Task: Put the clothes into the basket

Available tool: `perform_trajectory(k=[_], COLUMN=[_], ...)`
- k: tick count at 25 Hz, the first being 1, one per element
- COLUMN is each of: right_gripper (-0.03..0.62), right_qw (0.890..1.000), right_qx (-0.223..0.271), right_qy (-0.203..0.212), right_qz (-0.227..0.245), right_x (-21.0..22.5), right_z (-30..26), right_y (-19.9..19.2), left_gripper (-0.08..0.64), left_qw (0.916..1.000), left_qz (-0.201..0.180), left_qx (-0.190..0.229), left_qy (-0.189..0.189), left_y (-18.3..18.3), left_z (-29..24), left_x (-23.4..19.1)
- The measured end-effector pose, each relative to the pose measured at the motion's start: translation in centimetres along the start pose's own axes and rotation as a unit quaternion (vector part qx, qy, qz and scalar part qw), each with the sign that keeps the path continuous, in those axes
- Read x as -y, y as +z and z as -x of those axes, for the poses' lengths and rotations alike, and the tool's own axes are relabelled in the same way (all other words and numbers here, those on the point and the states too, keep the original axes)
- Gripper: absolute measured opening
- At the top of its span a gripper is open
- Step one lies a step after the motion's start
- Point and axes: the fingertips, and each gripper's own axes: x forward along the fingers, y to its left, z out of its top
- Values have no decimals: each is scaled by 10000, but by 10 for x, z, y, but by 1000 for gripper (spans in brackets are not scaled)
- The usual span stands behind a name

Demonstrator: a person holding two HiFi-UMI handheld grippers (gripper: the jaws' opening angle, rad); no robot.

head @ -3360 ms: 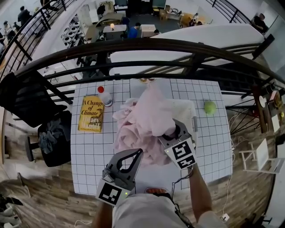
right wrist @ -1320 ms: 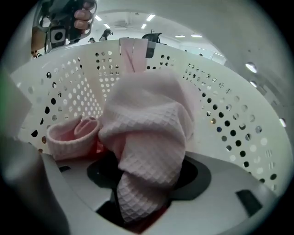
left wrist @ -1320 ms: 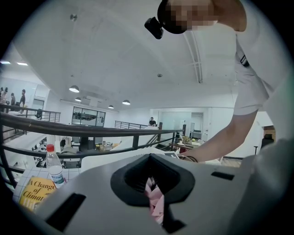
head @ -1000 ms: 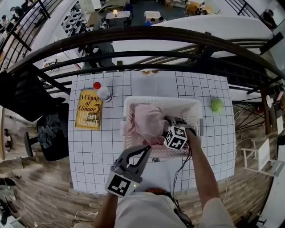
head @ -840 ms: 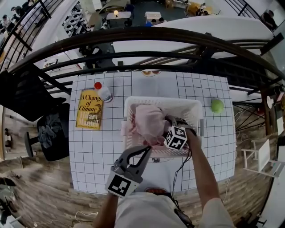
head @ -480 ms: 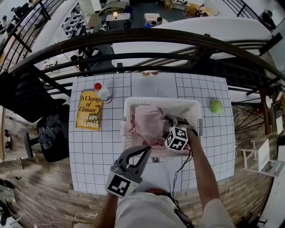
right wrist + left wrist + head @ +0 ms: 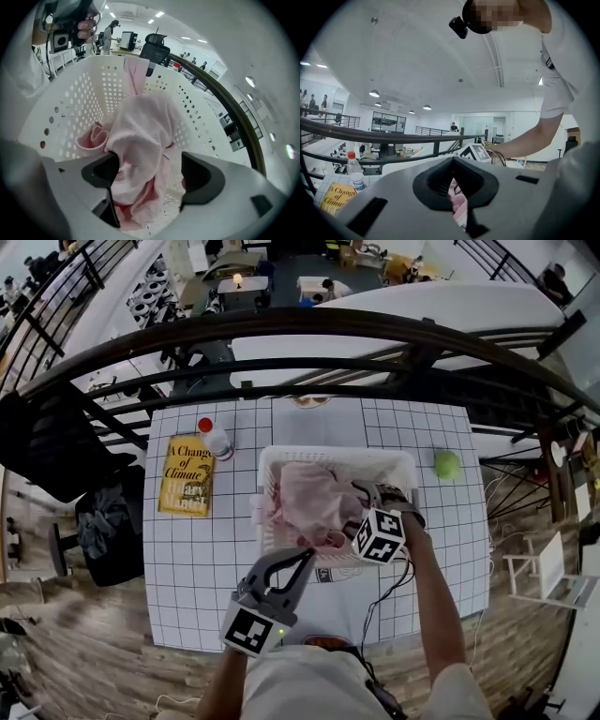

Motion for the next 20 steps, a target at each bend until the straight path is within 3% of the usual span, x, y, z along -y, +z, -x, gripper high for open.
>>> perform_trajectory(k=[4,8,10,11,12,16,20], right_gripper=[423,402,259,224,212,57,18], right_qw=[9998,9965,9904,9856,9799,9454,9042], right_qx=[89,563,950,1168,1387,2374,3218], right_qy=[-187,-467,-759,-906,-1039,-1462,-1545], right_qz=[-31,-407,-664,-819,-990,-1688,-2346], right_x=[6,15,21,22,22,13,-9], right_z=[24,56,76,87,97,136,172], right_y=[9,27,37,42,47,64,78], left_gripper=[0,0,0,0,0,0,0], left_qw=[10000,9999,9999,9998,9998,9994,9987], left_qz=[5,-20,-37,-46,-41,82,91], left_qx=[64,109,161,186,204,324,493], left_qy=[-6,-16,-7,-3,4,76,106], left_y=[4,8,10,11,12,17,26], left_z=[5,10,13,14,15,23,31], left_x=[3,7,8,8,8,9,11])
